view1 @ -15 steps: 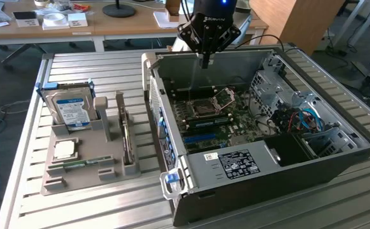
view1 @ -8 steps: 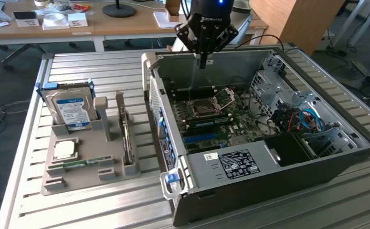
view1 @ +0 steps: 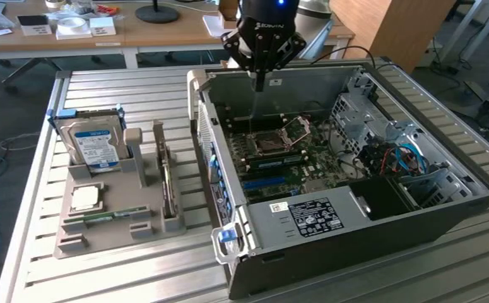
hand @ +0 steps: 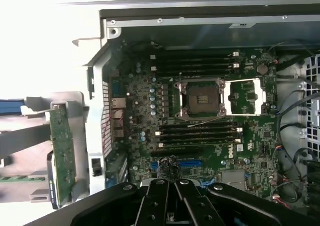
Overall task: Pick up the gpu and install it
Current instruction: 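Reach for the gpu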
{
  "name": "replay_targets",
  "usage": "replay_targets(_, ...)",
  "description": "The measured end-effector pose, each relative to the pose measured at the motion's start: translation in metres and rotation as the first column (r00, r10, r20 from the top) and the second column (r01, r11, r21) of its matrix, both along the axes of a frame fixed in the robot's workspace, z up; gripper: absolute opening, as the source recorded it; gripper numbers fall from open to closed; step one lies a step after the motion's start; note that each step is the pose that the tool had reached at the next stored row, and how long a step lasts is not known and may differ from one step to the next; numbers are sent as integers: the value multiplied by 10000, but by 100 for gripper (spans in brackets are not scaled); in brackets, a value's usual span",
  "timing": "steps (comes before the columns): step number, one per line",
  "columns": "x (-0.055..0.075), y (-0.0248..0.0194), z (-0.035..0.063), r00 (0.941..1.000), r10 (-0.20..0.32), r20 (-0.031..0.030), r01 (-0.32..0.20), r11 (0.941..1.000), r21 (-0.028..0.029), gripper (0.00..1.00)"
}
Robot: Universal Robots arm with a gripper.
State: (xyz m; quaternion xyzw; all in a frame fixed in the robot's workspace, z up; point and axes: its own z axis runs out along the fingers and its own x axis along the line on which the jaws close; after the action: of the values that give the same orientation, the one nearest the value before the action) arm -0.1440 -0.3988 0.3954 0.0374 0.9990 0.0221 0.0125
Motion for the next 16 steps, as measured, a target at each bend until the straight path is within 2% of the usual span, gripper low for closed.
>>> replay_targets(4, -94, 0, -2, 10000, 1, 0, -1, 10000, 0, 11)
replay_targets(16, -504, 0, -8, 10000, 0, 0, 0, 10000, 0, 11)
